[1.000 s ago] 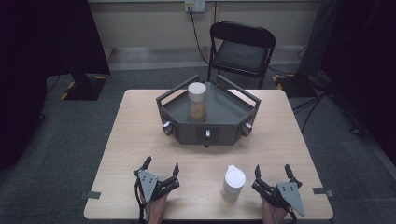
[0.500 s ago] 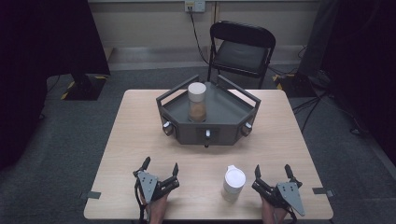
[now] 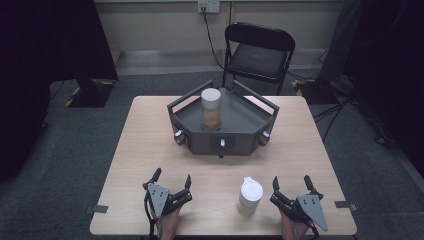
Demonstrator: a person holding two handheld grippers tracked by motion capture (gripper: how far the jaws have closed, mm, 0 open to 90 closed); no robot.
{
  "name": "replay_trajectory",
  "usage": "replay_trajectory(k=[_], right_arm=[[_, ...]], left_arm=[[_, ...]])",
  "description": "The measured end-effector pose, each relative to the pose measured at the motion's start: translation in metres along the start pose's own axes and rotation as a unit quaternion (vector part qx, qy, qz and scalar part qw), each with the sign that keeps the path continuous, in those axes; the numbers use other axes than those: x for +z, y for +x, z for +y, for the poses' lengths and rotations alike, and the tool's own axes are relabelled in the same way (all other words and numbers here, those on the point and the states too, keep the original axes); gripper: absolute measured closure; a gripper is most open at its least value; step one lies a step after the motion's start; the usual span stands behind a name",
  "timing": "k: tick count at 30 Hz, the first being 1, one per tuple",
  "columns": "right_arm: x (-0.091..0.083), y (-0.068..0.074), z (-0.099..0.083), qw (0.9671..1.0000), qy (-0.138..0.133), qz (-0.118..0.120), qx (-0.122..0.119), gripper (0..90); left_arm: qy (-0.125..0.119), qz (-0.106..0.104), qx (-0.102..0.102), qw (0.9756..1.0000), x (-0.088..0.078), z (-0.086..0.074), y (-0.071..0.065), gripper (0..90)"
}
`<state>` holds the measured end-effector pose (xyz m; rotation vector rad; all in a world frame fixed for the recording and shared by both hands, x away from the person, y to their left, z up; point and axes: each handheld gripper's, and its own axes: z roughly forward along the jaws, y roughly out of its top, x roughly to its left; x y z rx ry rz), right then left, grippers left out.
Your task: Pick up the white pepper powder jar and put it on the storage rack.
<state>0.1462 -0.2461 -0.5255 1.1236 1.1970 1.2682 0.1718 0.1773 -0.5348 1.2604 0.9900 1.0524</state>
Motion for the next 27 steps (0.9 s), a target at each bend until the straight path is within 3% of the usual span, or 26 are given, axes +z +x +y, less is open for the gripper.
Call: replay_trajectory(k=[14,27], right_arm=[[-0.005,0.01,0.023,0.9998,-0.01,0.015,0.008,1.8],[-0.014,0.015,0.034,0.9991,-0.028,0.029,0.011,1.8]], left_arm=[[0.0,0.0,0.0,1.0,0.0,0.0,0.0,0.2],[0.0,0.0,0.0,1.0,0.0,0.0,0.0,0.2]])
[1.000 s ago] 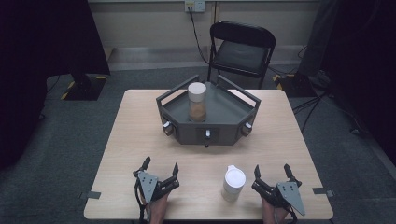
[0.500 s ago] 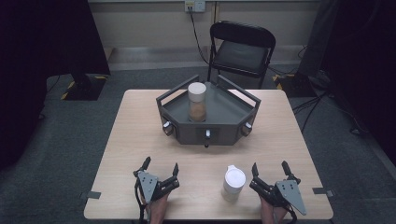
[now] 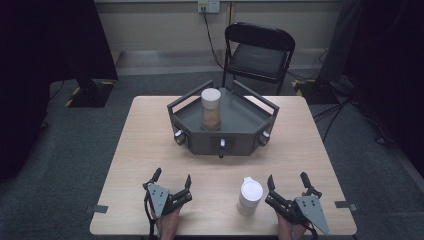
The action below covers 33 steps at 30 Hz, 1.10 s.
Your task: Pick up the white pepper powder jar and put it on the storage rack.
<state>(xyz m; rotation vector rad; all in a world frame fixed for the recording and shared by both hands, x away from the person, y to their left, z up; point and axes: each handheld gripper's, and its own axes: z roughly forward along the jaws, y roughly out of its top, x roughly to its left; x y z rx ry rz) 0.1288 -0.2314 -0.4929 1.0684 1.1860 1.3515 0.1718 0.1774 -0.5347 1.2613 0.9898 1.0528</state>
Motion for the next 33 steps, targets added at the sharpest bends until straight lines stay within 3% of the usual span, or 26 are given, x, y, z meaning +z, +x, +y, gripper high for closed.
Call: replay_trajectory(k=[18,33], right_arm=[[-0.009,0.008,0.014,0.9988,-0.011,0.047,-0.005,1.8],[-0.012,0.027,0.019,0.9963,-0.002,0.085,-0.012,4.7]], left_arm=[[0.0,0.0,0.0,1.0,0.0,0.0,0.0,0.3],[0.0,-0.003,0.0,1.0,0.0,0.0,0.001,0.2]])
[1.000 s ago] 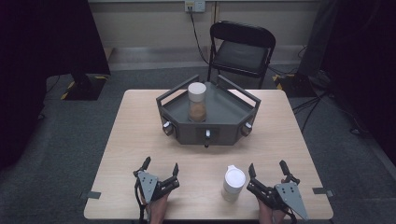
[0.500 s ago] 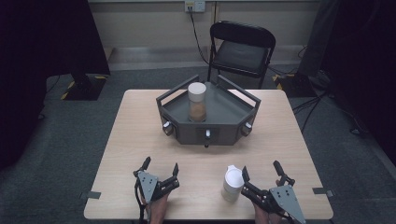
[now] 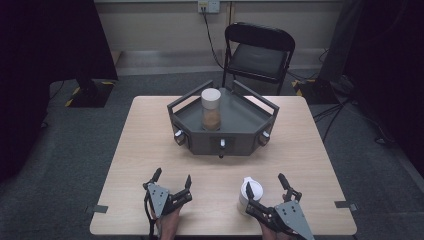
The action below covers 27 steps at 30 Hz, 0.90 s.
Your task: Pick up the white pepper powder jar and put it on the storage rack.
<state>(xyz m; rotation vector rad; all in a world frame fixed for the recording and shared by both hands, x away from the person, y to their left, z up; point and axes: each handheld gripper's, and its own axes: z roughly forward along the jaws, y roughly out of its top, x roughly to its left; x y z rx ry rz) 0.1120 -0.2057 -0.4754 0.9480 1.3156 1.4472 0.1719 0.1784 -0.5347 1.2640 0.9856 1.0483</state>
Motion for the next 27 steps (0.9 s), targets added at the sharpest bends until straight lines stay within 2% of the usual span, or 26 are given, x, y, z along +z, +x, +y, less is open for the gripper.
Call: replay_trajectory(k=[13,23,27], right_arm=[[0.005,0.01,-0.005,0.9996,0.013,0.018,-0.019,5.8],[0.011,0.008,-0.014,0.999,0.031,0.031,-0.013,7.1],[0.01,0.01,-0.018,0.9989,0.034,0.029,-0.016,7.6]], left_arm=[[0.0,0.0,0.0,1.0,0.0,0.0,0.0,0.3],[0.0,0.002,0.0,1.0,0.0,0.0,-0.001,0.4],[0.0,0.002,0.0,1.0,0.0,0.0,-0.001,0.4]])
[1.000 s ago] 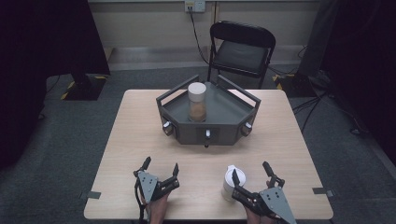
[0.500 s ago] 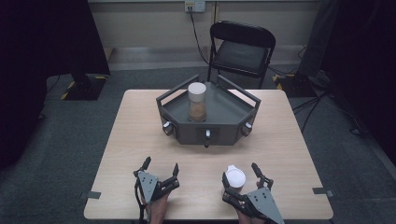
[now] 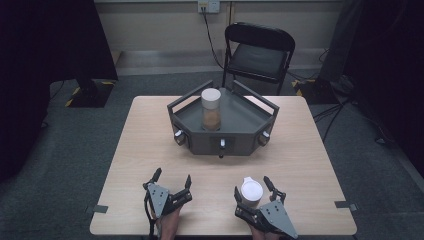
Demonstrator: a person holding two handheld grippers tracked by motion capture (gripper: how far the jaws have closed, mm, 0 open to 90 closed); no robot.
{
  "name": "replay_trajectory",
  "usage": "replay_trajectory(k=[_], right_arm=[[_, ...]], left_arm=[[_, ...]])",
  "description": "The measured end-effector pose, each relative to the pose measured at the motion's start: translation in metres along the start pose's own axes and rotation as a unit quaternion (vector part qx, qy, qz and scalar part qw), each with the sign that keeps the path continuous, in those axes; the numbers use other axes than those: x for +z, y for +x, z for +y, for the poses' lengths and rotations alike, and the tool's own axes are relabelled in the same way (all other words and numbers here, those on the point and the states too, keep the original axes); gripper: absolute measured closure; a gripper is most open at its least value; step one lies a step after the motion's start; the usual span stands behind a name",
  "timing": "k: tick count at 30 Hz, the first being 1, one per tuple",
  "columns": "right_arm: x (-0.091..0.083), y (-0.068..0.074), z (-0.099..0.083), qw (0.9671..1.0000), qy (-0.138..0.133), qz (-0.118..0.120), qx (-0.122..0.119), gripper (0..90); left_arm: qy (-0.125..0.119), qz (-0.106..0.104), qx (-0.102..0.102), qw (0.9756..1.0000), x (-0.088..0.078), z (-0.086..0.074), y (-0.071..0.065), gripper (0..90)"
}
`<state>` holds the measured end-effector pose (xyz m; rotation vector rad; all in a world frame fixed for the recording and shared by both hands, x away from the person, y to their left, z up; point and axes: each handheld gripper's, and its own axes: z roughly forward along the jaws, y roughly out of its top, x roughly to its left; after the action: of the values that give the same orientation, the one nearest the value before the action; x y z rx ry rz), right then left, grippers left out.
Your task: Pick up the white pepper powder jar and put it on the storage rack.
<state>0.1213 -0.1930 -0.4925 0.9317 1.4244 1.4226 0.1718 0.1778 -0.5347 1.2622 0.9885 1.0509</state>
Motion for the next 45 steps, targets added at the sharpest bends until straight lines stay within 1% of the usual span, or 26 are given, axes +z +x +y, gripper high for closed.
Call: replay_trajectory(k=[2,4,6,7,8,9,11,12,16,19,22,25,36,41,45], right_arm=[[0.0,-0.001,-0.002,1.0,0.005,0.005,0.002,9.7],[-0.001,-0.001,-0.004,1.0,0.007,0.004,0.005,11.2],[-0.002,-0.002,-0.005,0.9999,0.009,0.01,0.008,12.4],[-0.003,-0.001,-0.005,0.9999,0.011,0.009,0.009,12.8],[-0.004,0.001,-0.006,0.9999,0.011,0.002,0.009,13.4],[-0.005,0.002,-0.007,0.9999,0.011,0.003,0.01,14.9],[-0.006,0.002,-0.007,0.9998,0.013,0.004,0.011,15.1],[-0.005,0.002,-0.007,0.9998,0.018,0.007,0.011,15.8],[-0.005,0.002,-0.008,0.9995,0.029,0.003,0.015,19.5],[-0.006,-0.001,-0.008,0.9991,0.036,0.013,0.016,24.5],[-0.006,0.0,-0.009,0.9992,0.036,0.01,0.016,26.8],[-0.006,-0.003,-0.007,0.999,0.04,0.012,0.016,29.3],[-0.006,-0.004,-0.006,0.9988,0.043,0.015,0.02,30.0],[-0.005,-0.005,-0.002,0.9983,0.05,0.013,0.026,30.1],[-0.004,-0.006,0.001,0.9982,0.052,0.011,0.026,30.2]], left_arm=[[0.0,0.0,0.0,1.0,0.0,0.0,0.0,0.4],[0.0,0.0,0.0,1.0,0.0,0.0,0.0,0.4],[0.0,0.0,0.0,1.0,0.0,0.0,0.0,0.5],[0.0,0.0,0.0,1.0,0.0,0.0,0.0,0.6],[0.0,0.0,0.0,1.0,0.0,0.0,0.0,0.6],[0.0,0.0,0.0,1.0,0.0,0.0,0.0,0.6],[0.0,0.0,0.0,1.0,0.0,0.0,0.0,0.6],[0.0,0.001,0.0,1.0,0.0,0.0,0.0,0.6],[0.0,0.001,0.0,1.0,0.0,0.0,0.0,0.7],[0.001,0.001,0.0,1.0,0.0,0.0,0.0,0.7],[0.0,0.001,0.0,1.0,0.0,0.0,0.0,0.7],[0.0,0.001,0.0,1.0,0.0,0.0,0.0,0.8],[0.0,0.001,0.0,1.0,0.0,0.0,0.0,1.1],[0.0,0.001,0.0,1.0,0.0,0.0,0.0,1.1],[0.0,0.001,0.0,1.0,0.0,0.0,-0.001,1.2]])
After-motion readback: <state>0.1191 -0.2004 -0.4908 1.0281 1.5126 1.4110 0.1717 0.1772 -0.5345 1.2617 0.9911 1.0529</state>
